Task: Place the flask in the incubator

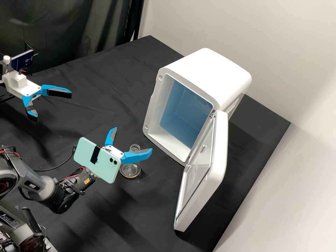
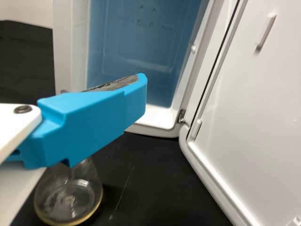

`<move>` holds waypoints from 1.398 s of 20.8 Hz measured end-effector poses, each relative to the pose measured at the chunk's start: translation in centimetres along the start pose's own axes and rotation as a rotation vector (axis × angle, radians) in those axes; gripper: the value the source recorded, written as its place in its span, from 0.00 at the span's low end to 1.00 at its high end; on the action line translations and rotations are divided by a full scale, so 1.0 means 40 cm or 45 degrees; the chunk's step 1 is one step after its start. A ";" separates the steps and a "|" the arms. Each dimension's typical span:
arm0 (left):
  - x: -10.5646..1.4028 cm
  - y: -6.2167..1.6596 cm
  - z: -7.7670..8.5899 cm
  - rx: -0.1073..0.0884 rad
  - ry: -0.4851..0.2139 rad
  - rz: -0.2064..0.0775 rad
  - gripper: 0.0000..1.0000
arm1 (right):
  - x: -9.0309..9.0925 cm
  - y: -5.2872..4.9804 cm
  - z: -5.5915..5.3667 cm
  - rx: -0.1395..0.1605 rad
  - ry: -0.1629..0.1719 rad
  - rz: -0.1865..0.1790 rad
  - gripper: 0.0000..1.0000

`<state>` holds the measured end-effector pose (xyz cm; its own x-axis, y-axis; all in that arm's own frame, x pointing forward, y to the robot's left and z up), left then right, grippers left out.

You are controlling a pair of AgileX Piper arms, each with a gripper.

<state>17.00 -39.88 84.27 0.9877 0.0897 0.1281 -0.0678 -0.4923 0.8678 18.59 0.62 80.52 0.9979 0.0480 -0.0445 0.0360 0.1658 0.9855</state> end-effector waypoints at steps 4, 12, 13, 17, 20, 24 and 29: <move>0.000 0.000 0.000 0.000 0.000 0.000 1.00 | -0.009 -0.009 0.002 -0.008 -0.007 -0.021 1.00; 0.000 0.000 0.000 0.000 0.000 0.000 1.00 | -0.004 -0.024 0.015 -0.038 -0.038 -0.067 1.00; 0.000 0.000 0.000 0.000 0.000 0.000 1.00 | -0.003 -0.027 0.017 -0.045 -0.044 -0.076 1.00; 0.000 0.000 0.001 -0.001 -0.004 -0.001 1.00 | -0.001 -0.034 0.020 -0.049 -0.045 -0.101 1.00; 0.000 0.000 0.001 -0.001 -0.004 -0.001 1.00 | -0.001 -0.035 0.019 -0.051 -0.040 -0.105 1.00; 0.000 0.000 0.001 -0.001 -0.004 -0.001 1.00 | -0.001 -0.035 0.019 -0.080 -0.039 -0.106 1.00; 0.000 0.000 0.001 -0.001 -0.004 -0.001 1.00 | -0.001 -0.038 0.015 -0.088 -0.027 -0.114 1.00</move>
<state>17.02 -39.92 84.23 0.9882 0.0874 0.1260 -0.0672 -0.4919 0.8681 18.55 -0.24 79.12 0.9918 0.0091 -0.1273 0.1216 0.2359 0.9641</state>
